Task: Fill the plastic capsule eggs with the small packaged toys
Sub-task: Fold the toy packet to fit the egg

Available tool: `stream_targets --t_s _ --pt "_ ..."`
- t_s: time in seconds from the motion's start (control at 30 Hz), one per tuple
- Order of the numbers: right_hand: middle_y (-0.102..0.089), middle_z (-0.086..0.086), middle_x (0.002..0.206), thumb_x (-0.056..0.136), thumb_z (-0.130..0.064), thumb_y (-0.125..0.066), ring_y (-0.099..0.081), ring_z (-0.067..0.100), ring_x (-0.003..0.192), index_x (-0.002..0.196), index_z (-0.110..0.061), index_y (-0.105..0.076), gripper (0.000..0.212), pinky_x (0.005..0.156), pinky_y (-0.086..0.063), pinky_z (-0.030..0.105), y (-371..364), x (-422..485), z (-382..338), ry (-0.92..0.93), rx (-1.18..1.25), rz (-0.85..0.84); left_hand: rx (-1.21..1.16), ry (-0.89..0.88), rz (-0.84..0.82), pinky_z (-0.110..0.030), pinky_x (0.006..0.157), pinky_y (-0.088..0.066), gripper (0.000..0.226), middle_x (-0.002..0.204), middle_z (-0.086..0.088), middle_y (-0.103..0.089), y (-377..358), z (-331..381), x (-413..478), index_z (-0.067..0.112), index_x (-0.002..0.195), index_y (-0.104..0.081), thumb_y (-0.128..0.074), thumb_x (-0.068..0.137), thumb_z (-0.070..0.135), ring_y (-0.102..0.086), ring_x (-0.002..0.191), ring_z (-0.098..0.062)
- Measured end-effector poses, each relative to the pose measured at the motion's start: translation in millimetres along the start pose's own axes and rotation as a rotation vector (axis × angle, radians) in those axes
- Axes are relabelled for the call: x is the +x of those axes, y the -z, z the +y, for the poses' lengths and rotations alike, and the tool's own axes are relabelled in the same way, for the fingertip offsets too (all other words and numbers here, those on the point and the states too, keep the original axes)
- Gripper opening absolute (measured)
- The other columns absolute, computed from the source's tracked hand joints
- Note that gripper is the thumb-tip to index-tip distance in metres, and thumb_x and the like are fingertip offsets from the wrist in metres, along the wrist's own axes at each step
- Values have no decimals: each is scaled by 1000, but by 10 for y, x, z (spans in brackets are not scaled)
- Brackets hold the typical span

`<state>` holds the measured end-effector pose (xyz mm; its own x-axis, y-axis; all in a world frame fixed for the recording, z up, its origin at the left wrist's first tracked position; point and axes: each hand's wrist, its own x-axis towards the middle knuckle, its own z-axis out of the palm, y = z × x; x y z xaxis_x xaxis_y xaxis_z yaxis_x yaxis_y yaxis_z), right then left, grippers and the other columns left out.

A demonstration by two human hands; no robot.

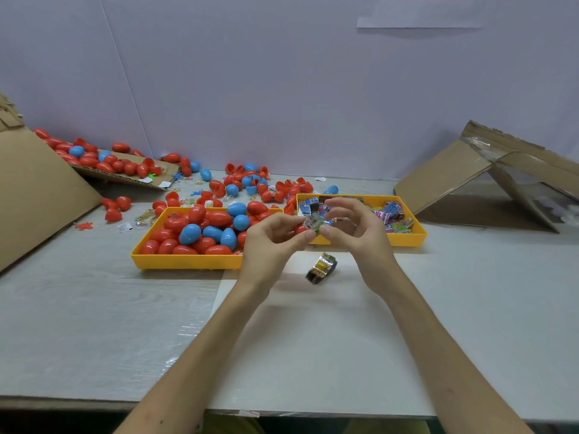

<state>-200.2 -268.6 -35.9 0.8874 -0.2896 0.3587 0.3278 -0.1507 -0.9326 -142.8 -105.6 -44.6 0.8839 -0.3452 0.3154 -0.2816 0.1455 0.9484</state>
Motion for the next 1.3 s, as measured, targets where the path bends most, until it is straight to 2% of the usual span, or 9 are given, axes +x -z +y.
stream_targets --t_s 0.13,0.27,0.47,0.57,0.67,0.87,1.03,1.13,1.3 --pt "-71 4 100 86 -5 -76 -70 9 94 119 -14 -67 36 74 -55 21 -21 -5 10 -1 22 -36 -161 69 -21 -21 72 -57 27 97 -1 -79 11 33 -6 10 104 -72 -80 79 13 -75 89 -14" --pt "-73 7 102 84 -3 -76 -72 14 96 122 -9 -64 41 73 -57 24 -38 -1 12 13 73 -49 -238 109 -6 -26 76 -59 35 97 -4 -78 10 52 -4 9 102 -73 -80 70 22 -75 92 -21" --pt "-73 7 104 82 -3 -79 -72 20 96 122 -13 -64 44 75 -59 29 -129 -19 45 70 37 6 -427 176 -6 -26 77 -60 39 96 -7 -78 5 84 -18 2 103 -67 -79 69 16 -75 94 -26" --pt "-69 -1 95 80 -10 -84 -71 16 83 112 -14 -62 39 70 -58 28 -231 -57 74 194 -94 162 -550 232 -3 -24 76 -59 41 101 -14 -76 23 112 -14 0 107 -65 -77 71 12 -75 96 -26" --pt "-66 -2 89 80 -10 -84 -67 11 78 96 -10 -64 25 67 -56 31 -330 -108 130 435 -314 268 -639 271 -9 -24 76 -60 33 95 -11 -77 23 120 -5 3 104 -65 -74 74 10 -75 93 -22" --pt "-68 2 100 77 -7 -86 -61 7 100 102 -5 -70 30 87 -49 20 -384 -139 211 668 -495 298 -743 328 -51 -22 76 -59 29 103 -10 -76 19 130 -11 7 107 -67 -72 79 10 -74 96 -20" --pt "-73 2 107 82 -11 -81 -67 16 105 105 -6 -73 25 88 -55 42 -394 -167 230 705 -558 377 -832 391 -108 -24 79 -60 28 108 -10 -76 17 141 -41 7 109 -66 -71 82 10 -74 100 -20" --pt "-74 1 107 82 -11 -81 -68 15 104 103 -6 -75 23 84 -56 46 -387 -163 236 717 -563 421 -831 380 -158 -28 90 -58 31 119 -12 -71 11 161 -45 7 116 -70 -69 88 19 -70 109 -19" --pt "-74 4 103 80 -7 -82 -70 18 98 97 -4 -75 19 79 -57 48 -389 -160 235 711 -547 401 -801 385 -147 -27 89 -58 24 122 -15 -70 29 143 -45 7 112 -73 -64 96 22 -69 109 -21"
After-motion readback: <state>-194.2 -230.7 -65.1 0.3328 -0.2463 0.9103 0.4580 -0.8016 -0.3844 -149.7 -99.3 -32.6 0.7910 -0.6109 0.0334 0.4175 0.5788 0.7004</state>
